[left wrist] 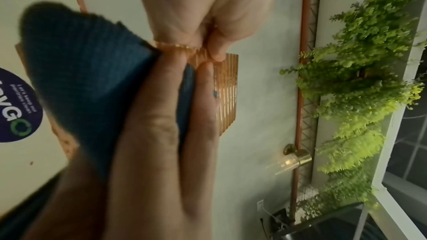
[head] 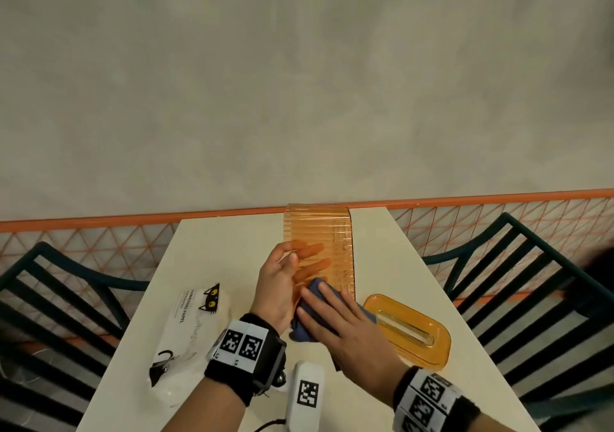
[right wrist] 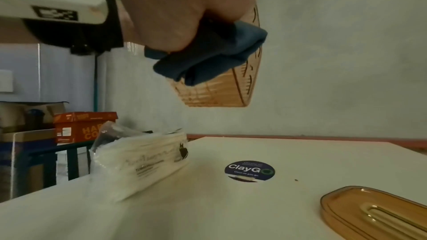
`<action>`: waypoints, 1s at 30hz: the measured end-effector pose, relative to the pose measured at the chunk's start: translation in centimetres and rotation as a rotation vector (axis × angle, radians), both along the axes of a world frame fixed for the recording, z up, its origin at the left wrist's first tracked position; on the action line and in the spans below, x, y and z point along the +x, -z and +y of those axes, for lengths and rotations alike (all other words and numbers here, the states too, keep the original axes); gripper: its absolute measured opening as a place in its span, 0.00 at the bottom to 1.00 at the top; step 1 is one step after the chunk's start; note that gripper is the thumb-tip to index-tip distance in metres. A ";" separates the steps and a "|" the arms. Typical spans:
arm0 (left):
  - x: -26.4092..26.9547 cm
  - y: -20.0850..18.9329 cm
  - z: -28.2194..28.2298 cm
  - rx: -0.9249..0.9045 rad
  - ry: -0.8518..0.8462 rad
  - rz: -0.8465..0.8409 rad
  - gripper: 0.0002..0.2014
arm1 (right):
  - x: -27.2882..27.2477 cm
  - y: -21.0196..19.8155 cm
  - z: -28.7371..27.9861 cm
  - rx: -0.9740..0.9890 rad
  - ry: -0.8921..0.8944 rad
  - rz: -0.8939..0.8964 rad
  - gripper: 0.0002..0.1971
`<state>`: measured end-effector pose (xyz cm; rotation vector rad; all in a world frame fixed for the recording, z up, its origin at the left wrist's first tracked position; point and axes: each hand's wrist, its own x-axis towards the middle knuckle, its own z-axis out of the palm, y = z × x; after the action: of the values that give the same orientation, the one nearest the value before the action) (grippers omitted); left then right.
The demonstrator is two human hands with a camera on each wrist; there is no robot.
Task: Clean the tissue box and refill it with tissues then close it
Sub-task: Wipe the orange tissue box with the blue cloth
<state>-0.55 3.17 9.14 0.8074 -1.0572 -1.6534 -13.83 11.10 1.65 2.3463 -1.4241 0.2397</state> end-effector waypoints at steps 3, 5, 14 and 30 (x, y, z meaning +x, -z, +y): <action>0.1 0.3 0.4 0.024 0.005 0.018 0.14 | -1.1 -1.5 -0.3 0.039 -0.045 0.084 0.62; 0.0 0.4 0.5 0.021 -0.003 0.015 0.14 | -1.5 -4.2 -1.4 0.026 0.007 0.016 0.57; -0.2 1.2 1.9 0.012 0.028 -0.048 0.13 | -0.1 -6.4 -1.7 -0.059 0.116 -0.225 0.46; 1.2 0.5 3.6 -0.174 0.177 -0.072 0.15 | -3.0 -11.0 -2.9 0.032 -0.011 -0.828 0.25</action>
<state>0.66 6.79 8.60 0.6783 -1.3357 -1.6609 -16.78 8.22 12.70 2.3775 -1.7379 1.3151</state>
